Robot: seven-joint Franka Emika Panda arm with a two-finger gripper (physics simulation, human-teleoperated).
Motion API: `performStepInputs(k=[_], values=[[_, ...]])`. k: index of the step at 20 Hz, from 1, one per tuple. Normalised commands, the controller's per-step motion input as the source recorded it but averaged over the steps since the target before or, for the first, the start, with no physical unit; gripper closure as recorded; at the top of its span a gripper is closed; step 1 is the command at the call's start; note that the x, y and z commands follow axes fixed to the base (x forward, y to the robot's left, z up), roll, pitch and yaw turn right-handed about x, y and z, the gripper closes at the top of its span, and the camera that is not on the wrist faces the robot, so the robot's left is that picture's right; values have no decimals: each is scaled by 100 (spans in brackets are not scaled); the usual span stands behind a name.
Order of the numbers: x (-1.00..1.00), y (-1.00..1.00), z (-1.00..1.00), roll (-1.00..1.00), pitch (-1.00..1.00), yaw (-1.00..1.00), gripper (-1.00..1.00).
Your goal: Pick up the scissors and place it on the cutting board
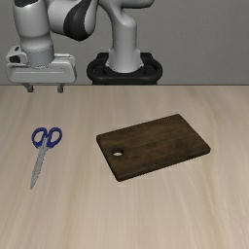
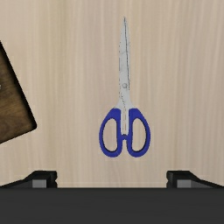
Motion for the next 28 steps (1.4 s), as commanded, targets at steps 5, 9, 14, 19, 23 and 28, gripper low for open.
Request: performStepInputs(k=[5,9,14,19,23,28], values=[[0,0,-100,0,0,0,-100],[0,0,-100,0,0,0,-100],[-20,-20,-60,0,0,0,-100],[0,0,-80,0,0,0,100],[0,0,0,0,0,0,100],[0,0,0,0,0,0,100]])
